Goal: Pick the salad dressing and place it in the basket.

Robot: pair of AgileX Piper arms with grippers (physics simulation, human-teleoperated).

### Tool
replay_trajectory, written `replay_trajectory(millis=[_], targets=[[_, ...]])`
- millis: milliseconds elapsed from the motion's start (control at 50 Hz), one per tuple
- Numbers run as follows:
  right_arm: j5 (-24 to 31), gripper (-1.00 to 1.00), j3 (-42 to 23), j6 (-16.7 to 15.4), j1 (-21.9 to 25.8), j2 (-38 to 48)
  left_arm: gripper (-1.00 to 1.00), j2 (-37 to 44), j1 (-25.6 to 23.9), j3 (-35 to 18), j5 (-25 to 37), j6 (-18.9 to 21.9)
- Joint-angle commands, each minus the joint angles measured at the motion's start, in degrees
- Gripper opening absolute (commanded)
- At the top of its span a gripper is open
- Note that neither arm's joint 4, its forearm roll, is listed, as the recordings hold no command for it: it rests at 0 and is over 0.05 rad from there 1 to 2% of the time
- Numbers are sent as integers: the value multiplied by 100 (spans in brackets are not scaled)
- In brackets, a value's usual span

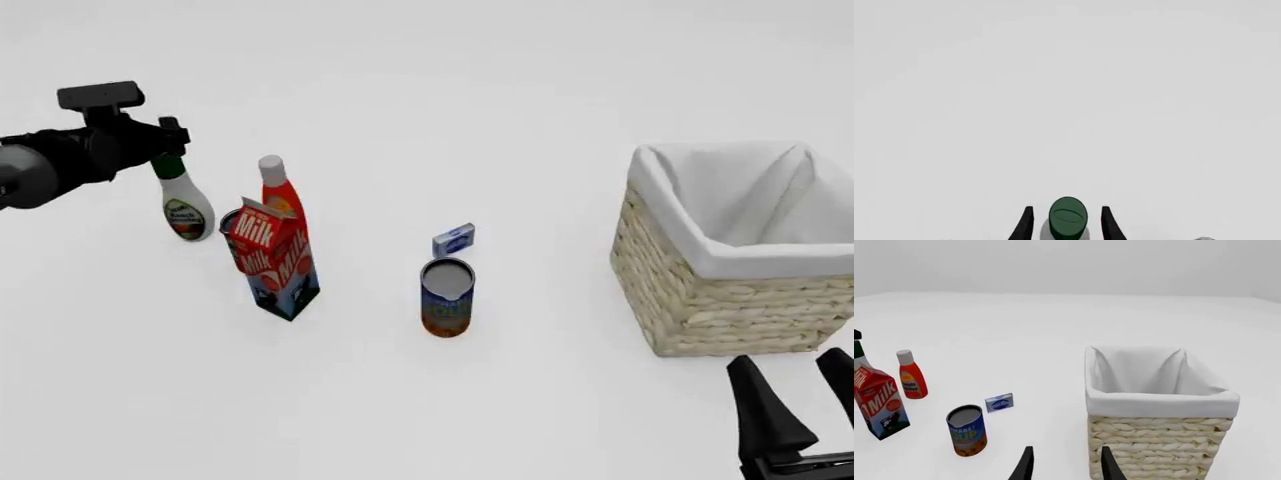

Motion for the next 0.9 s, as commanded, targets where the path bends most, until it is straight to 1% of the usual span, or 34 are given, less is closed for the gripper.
replay_trajectory(millis=[20, 200, 500, 700, 860, 880, 900], targets=[[28, 100, -29, 2, 3, -3, 100, 185, 13, 44, -85, -24], [36, 100, -31, 5, -5, -4, 100, 194, -40, 158, -235, -109], [-7, 100, 17, 10, -5, -4, 100, 331, 24, 259, -333, -86], [-35, 100, 57, -2, -14, -5, 100, 501, 38, 227, -403, -104], [-25, 100, 50, -3, -17, -6, 100, 444, -14, 331, -458, -108], [-24, 100, 46, -1, -17, -6, 100, 393, -97, 403, -545, -135], [-22, 100, 44, 0, -17, -6, 100, 383, -44, 408, -561, -79]])
